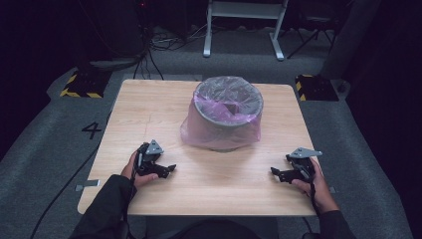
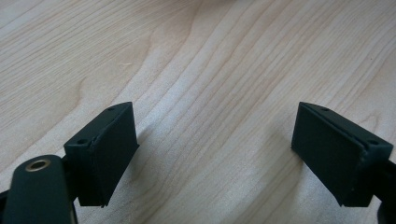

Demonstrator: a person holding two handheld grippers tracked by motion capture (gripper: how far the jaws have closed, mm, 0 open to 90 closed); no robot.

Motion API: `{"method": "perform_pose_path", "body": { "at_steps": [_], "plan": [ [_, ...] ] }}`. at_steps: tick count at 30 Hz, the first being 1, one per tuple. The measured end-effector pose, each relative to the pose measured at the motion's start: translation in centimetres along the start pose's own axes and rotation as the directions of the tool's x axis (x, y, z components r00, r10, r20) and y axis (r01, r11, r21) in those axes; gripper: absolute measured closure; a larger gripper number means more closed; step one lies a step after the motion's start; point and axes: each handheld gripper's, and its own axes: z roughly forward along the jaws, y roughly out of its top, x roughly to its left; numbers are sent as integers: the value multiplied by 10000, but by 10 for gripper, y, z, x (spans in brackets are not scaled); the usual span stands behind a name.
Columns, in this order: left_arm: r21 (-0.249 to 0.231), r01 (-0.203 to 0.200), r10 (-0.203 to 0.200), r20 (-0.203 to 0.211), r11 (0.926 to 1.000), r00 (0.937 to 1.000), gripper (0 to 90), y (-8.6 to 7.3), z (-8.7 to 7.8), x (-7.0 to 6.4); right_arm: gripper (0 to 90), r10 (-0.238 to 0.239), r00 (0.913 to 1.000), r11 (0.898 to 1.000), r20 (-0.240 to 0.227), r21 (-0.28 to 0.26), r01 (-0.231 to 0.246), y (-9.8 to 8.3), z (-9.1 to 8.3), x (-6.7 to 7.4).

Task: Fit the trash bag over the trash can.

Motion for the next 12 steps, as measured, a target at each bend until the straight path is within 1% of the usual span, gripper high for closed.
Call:
{"method": "perform_pose_path", "body": {
  "at_steps": [12],
  "plan": [
    [-9,41,-41,16,10000,10000,138,0,1,0,117,31,10000,10000,21,11,-31,0,0,-1]
  ]
}}
